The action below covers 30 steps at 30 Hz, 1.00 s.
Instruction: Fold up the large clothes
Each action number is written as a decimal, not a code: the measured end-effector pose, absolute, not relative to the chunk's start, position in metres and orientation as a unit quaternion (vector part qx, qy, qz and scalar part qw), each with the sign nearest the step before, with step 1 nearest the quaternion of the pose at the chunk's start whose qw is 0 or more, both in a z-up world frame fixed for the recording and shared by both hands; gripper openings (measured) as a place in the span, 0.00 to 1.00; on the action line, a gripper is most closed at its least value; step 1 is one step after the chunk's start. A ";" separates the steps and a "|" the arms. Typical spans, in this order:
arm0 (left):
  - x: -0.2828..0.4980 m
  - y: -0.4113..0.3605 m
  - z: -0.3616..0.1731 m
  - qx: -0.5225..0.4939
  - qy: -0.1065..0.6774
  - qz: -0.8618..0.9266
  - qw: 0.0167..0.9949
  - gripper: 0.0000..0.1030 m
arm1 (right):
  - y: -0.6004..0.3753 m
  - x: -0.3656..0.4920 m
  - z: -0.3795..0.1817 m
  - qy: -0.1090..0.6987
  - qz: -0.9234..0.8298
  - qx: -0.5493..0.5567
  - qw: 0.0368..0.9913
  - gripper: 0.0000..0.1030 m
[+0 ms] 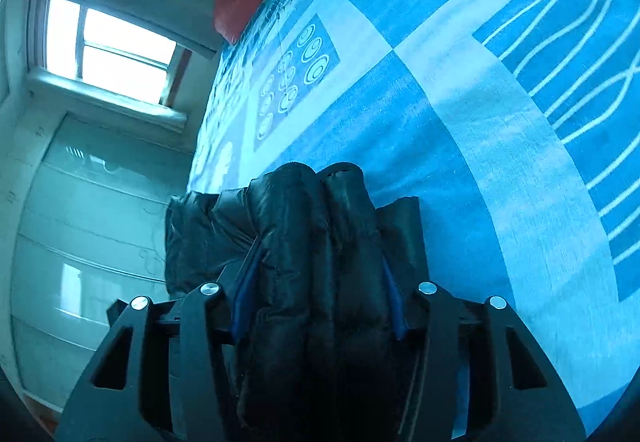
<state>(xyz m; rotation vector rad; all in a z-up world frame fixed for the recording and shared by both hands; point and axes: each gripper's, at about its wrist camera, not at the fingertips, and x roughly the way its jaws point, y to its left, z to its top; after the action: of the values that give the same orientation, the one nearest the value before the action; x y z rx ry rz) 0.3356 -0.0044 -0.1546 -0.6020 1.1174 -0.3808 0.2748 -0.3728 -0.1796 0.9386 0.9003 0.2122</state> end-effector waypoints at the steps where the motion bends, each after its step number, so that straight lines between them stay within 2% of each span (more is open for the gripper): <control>1: 0.338 -0.006 -0.154 -0.276 0.517 -0.175 0.791 0.85 | -0.372 0.276 -0.181 0.418 0.099 0.438 0.790 0.48; 21: 0.334 -0.009 -0.154 -0.266 0.499 -0.182 0.805 0.85 | -0.376 0.264 -0.182 0.406 0.112 0.451 0.787 0.49; 30: 0.336 0.002 -0.156 -0.281 0.502 -0.197 0.794 0.86 | -0.383 0.246 -0.168 0.389 0.109 0.464 0.788 0.60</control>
<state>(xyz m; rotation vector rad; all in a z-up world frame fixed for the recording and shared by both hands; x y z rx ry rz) 0.3356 0.0021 -0.1561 -0.6041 1.0783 -0.4238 0.2465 -0.3833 -0.1675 1.0004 0.8382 0.2340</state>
